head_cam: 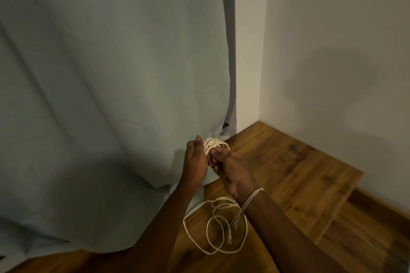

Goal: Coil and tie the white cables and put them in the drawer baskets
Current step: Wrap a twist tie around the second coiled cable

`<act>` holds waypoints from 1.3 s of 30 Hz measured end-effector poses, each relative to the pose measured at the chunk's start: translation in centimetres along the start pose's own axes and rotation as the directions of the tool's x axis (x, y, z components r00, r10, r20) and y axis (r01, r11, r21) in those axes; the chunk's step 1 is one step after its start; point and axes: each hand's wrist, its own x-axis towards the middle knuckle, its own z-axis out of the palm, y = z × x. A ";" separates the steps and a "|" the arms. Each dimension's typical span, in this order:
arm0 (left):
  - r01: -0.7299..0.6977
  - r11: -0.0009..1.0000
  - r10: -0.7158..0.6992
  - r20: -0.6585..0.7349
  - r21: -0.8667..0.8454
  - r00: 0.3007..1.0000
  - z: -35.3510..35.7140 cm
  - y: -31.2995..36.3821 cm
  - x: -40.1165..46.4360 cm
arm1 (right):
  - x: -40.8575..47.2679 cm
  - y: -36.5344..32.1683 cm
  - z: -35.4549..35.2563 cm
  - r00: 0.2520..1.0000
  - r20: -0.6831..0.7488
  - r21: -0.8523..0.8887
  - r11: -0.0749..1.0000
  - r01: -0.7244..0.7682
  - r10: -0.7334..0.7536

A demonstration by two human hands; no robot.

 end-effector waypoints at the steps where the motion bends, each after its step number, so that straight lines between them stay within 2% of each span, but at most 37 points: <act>1: 0.013 1.000 -0.013 -0.013 -0.005 1.000 0.1 -0.1 0.1 | -0.1 0.1 0.1 1.000 -0.019 0.004 1.000 0.024 -0.024; 4: 0.066 0.997 -0.067 -0.034 -0.046 0.997 0.1 -0.5 0.6 | -0.5 -0.1 0.4 0.997 -0.037 0.010 0.997 0.071 -0.070; 10: 0.207 0.957 -0.211 0.004 -0.203 0.978 0.1 -1.0 1.4 | -0.6 -0.4 1.0 0.996 -0.056 -0.009 0.998 0.067 -0.067; 15: 0.246 0.945 -0.255 -0.012 -0.215 0.967 0.0 -1.0 1.8 | -0.6 -0.3 1.1 0.995 -0.098 -0.032 0.999 0.031 -0.034; 20: 0.029 0.997 -0.036 -0.114 -0.068 0.993 -0.3 -0.3 0.4 | -0.5 -1.1 1.0 0.997 -0.028 -0.044 0.997 -0.071 0.070; 25: -0.158 0.970 0.193 -0.187 0.185 0.963 -0.4 -0.3 -0.4 | -0.3 -2.2 0.5 0.987 0.044 -0.018 0.988 -0.152 0.152; 27: -0.213 0.945 0.260 -0.177 0.246 0.949 -0.5 -0.4 -0.4 | -0.7 -2.4 0.2 0.995 0.031 -0.080 0.993 -0.092 0.095; 29: -0.257 0.922 0.311 -0.161 0.288 0.937 -0.6 -0.6 -0.3 | -1.0 -2.8 -0.3 0.998 -0.029 -0.169 0.984 0.049 -0.055; 31: -0.261 0.920 0.314 -0.154 0.292 0.937 -0.6 -0.8 -0.1 | -1.3 -3.4 -0.6 0.988 -0.019 -0.163 0.975 0.150 -0.155; 35: -0.155 0.982 0.169 -0.133 0.107 0.977 -0.2 -0.8 0.2 | -1.7 -4.0 -0.7 0.971 0.087 -0.186 0.954 0.236 -0.224; 39: -0.093 0.992 0.081 -0.136 -0.080 0.987 -0.3 -0.2 0.3 | -1.7 -3.5 -2.2 0.944 0.128 -0.169 0.931 0.323 -0.304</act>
